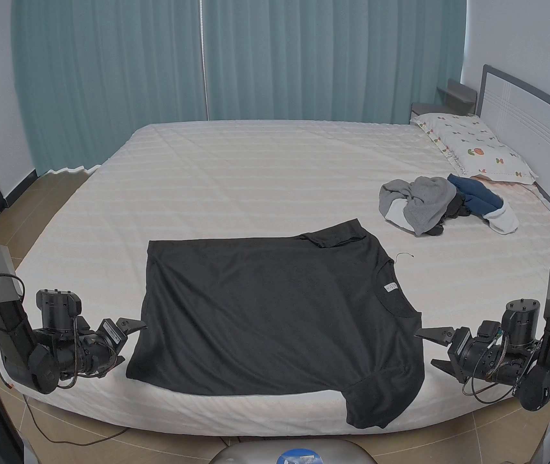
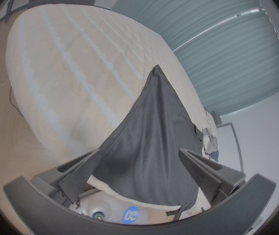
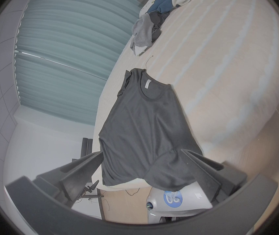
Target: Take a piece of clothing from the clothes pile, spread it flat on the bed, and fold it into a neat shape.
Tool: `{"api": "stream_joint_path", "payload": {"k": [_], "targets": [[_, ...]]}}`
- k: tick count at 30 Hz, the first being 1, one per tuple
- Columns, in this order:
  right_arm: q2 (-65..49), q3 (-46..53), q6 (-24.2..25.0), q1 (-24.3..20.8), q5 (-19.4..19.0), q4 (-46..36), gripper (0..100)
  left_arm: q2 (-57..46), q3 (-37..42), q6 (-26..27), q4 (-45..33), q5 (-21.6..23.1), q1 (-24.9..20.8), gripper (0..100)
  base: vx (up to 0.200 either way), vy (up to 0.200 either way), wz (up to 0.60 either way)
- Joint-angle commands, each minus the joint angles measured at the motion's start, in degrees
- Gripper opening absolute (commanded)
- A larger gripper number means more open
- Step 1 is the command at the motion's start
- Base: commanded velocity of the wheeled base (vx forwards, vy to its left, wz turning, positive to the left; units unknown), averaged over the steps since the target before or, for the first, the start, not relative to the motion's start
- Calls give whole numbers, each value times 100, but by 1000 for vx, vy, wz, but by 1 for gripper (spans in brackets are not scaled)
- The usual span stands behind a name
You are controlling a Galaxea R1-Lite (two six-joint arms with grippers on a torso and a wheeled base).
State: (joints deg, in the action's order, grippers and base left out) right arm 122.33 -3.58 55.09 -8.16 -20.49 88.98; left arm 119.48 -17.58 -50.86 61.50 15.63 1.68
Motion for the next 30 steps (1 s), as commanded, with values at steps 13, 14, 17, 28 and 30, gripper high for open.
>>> {"api": "stream_joint_path", "payload": {"k": [13, 14, 17, 28, 30], "targets": [[212, -63, -174, -55, 1, 93, 100, 726, -105, 463, 20, -675, -309, 100, 0, 0, 0], [212, -63, -174, -55, 1, 93, 100, 761, -132, 498, 37, -789, -335, 100, 0, 0, 0], [212, -63, -183, -55, 10, 93, 100, 893, -158, 524, 169, -948, -441, 100, 0, 0, 0], [221, -90, -183, -55, 19, 93, 100, 1200, -343, 533, 556, -1185, -590, 100, 0, 0, 0], [230, -134, -183, -55, 19, 93, 100, 1288, -439, 542, 556, -1317, -634, 100, 0, 0, 0]]}}
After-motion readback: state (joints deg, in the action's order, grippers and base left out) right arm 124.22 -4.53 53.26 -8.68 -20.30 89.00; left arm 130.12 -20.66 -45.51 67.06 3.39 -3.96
